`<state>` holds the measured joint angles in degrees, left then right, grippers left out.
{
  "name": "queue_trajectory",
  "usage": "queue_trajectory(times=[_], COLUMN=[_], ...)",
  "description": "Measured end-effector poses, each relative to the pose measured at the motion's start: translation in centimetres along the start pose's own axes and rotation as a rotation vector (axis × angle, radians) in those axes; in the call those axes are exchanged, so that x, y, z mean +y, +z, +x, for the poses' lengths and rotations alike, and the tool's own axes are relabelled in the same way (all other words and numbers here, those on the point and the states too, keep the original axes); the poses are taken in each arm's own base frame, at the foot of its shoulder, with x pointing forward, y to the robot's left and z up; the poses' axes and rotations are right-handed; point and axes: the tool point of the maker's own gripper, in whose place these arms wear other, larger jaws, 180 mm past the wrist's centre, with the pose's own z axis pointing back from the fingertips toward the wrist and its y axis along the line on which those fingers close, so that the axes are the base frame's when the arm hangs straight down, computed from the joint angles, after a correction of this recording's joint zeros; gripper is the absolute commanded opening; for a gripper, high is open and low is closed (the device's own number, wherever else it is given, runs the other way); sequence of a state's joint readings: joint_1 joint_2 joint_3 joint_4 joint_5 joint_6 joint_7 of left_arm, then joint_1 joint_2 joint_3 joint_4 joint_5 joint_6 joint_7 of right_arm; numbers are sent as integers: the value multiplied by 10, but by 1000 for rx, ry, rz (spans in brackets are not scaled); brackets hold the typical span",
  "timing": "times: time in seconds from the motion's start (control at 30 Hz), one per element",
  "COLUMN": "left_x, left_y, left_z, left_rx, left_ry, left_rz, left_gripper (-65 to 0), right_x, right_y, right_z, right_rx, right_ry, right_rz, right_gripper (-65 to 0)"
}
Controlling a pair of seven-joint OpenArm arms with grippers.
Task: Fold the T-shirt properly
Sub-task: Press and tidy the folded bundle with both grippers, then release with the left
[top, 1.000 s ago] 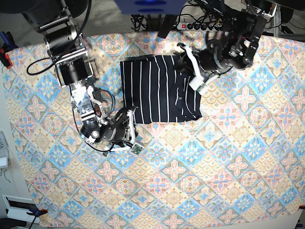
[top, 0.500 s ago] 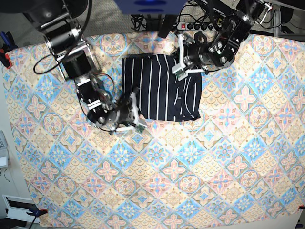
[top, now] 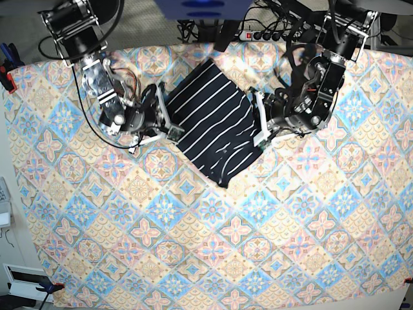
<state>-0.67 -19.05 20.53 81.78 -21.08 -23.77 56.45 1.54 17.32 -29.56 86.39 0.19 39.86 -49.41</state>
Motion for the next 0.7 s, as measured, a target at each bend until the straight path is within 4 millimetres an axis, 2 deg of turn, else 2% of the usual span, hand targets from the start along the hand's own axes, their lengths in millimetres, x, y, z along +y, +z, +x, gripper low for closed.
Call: queue_trajectory(times=[0.13,0.23,0.43,0.6,0.7], left_x=[0,5,12,11,3], left_y=[-5,-11,-30,-31,-26], left_z=[30,37,69,74,73], left_rx=[-107,-139,-218,-252,-261], left_ry=[15,83,171,179,173], left_rz=[28,50,54,50,48], left_gripper=[-650,-650,-650,-650,-650], right_x=[18,27,32,36,39], right_y=[8,15,32,46,51], right_z=[5,10,26,42,47], right_rx=[-14,-30,-69,-123,-147], right_ry=[20,38,71,96,103], right_rz=[8,10,-21,-42,-45], right_gripper=[-635,-635,-635,-635,-635])
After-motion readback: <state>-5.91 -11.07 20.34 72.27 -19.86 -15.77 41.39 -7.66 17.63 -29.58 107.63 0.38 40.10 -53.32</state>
